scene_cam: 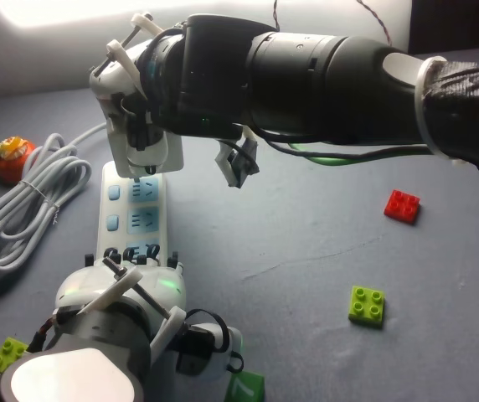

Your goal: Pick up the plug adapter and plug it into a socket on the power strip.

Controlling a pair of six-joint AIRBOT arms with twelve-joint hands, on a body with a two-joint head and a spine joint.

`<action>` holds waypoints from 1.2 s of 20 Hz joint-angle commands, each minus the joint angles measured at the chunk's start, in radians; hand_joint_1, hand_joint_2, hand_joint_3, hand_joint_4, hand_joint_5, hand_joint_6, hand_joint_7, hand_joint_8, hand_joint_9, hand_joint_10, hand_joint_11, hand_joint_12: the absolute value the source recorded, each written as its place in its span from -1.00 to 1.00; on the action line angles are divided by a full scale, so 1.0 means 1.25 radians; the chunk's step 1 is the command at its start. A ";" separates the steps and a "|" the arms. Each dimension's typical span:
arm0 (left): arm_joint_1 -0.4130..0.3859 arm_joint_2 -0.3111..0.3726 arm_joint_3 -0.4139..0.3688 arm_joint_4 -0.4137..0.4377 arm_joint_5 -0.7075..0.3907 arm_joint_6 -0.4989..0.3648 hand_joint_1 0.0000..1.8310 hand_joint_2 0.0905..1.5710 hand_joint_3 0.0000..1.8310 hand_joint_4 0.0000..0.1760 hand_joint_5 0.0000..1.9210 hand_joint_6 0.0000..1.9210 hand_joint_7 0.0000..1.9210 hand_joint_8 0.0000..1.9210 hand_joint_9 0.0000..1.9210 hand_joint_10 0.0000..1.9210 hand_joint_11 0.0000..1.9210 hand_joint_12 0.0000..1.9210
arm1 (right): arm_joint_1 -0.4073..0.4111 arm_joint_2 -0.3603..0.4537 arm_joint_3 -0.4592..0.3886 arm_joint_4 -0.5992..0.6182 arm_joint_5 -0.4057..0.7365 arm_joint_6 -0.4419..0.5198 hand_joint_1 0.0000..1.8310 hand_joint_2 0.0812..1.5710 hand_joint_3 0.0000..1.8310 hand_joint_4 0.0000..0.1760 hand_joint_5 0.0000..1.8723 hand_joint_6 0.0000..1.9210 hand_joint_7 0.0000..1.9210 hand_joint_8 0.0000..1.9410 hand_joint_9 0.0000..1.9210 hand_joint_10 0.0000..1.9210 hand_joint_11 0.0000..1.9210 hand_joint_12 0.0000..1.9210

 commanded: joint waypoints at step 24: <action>0.006 0.005 -0.011 0.029 0.024 0.000 -0.87 0.55 -1.00 -1.00 -0.91 -1.00 -0.90 -1.00 -0.91 -1.00 -1.00 -0.58 | 0.006 0.014 -0.031 -0.027 -0.004 0.041 0.32 0.45 -1.00 -1.00 0.01 -0.03 -0.10 0.33 -0.13 0.10 -0.11 0.35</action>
